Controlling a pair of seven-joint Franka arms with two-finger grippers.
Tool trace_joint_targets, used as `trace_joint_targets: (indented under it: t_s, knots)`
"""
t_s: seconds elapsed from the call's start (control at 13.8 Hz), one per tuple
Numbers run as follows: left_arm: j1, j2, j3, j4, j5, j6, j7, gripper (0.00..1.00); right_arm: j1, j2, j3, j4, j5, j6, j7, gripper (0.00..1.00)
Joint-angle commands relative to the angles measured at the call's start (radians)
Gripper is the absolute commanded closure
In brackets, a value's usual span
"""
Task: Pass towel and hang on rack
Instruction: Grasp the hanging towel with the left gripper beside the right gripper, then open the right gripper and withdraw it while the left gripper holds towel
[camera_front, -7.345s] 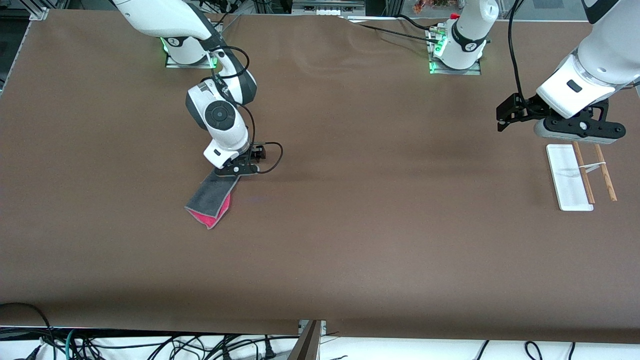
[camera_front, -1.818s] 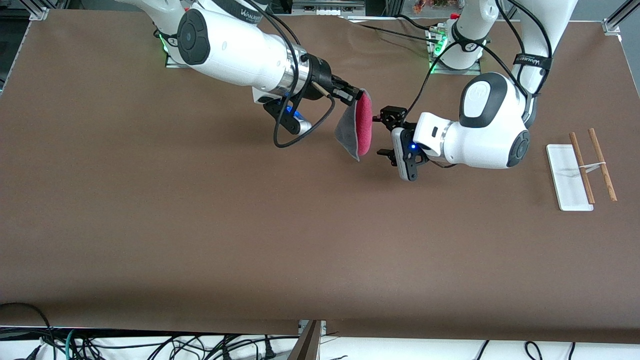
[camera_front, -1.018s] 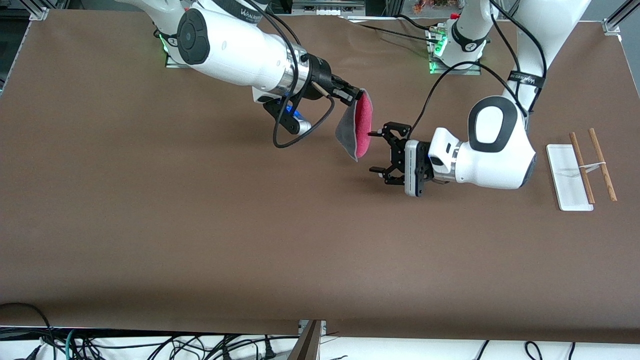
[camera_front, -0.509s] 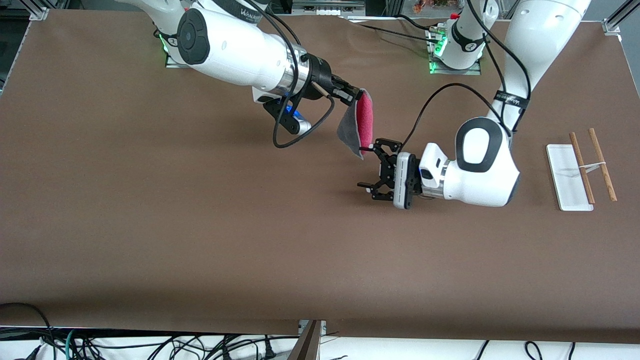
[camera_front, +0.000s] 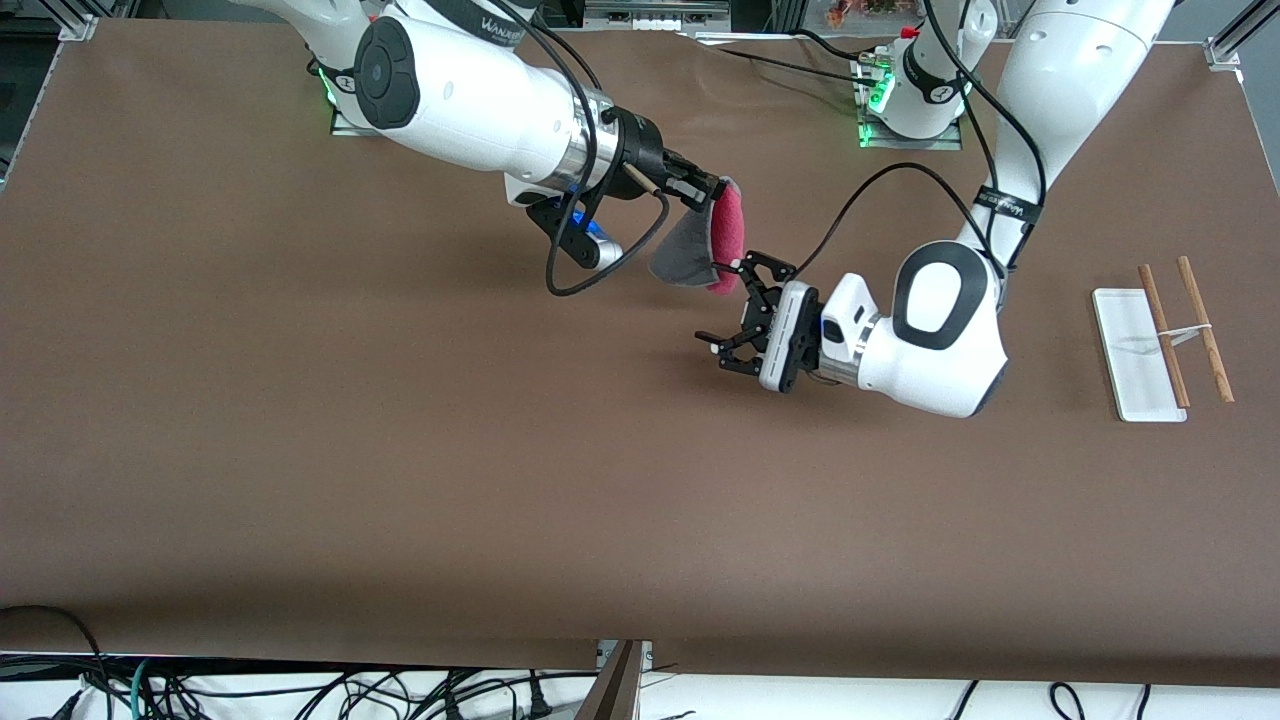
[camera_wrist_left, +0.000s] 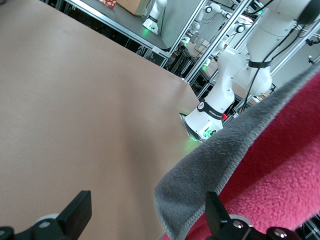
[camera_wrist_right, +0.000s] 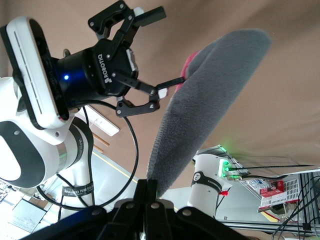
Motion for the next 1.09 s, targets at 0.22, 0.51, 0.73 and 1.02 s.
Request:
trace_joint_targets:
  t_s: [0.22, 0.51, 0.73, 1.02]
  knots:
    - [0.036, 0.008, -0.001, -0.012, -0.030, -0.082, 0.105, 0.00, 0.005, 0.017, 0.002, 0.035, 0.008, -0.001, 0.024, 1.00]
    - [0.055, 0.008, -0.001, -0.026, -0.028, -0.111, 0.139, 0.00, 0.005, 0.017, 0.002, 0.035, 0.005, -0.001, 0.030, 1.00]
    - [0.040, 0.013, -0.001, -0.034, -0.030, -0.089, 0.154, 0.00, 0.005, 0.017, 0.002, 0.035, 0.005, -0.003, 0.030, 1.00]
    - [0.030, 0.016, -0.003, -0.041, -0.032, -0.073, 0.201, 0.84, 0.005, 0.017, 0.002, 0.035, 0.005, -0.006, 0.032, 1.00]
